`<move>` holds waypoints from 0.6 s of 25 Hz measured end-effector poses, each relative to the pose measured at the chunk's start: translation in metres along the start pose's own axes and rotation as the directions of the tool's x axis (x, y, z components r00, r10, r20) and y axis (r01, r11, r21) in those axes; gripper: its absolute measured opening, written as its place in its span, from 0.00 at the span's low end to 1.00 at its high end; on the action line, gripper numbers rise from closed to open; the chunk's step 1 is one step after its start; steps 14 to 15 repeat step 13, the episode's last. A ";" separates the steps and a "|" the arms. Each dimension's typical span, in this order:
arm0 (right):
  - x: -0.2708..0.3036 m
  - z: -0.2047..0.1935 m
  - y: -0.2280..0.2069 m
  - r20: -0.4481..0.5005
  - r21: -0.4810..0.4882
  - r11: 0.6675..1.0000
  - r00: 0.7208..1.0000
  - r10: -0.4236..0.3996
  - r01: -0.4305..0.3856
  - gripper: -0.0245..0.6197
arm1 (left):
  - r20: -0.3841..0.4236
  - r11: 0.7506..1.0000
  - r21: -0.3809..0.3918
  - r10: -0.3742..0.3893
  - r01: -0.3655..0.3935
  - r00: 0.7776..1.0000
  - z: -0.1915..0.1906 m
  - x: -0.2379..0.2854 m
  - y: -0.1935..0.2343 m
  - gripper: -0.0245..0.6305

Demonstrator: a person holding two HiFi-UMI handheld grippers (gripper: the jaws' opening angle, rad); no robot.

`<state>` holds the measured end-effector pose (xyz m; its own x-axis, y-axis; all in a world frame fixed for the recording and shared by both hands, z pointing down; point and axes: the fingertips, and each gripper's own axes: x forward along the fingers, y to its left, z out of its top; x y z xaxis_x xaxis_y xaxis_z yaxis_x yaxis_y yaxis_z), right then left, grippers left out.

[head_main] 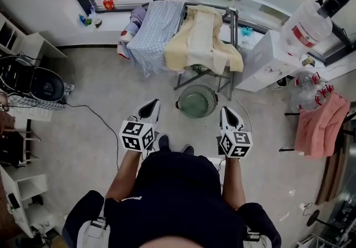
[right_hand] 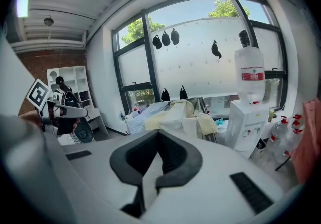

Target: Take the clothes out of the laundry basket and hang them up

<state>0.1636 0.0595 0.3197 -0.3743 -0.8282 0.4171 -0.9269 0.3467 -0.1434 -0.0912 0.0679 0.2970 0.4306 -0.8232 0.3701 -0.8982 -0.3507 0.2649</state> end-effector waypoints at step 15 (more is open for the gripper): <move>0.006 0.006 0.001 0.005 -0.010 1.000 1.000 0.011 -0.011 0.04 | -0.057 1.000 -0.011 0.018 -0.019 0.998 -0.006 0.004 0.011 0.07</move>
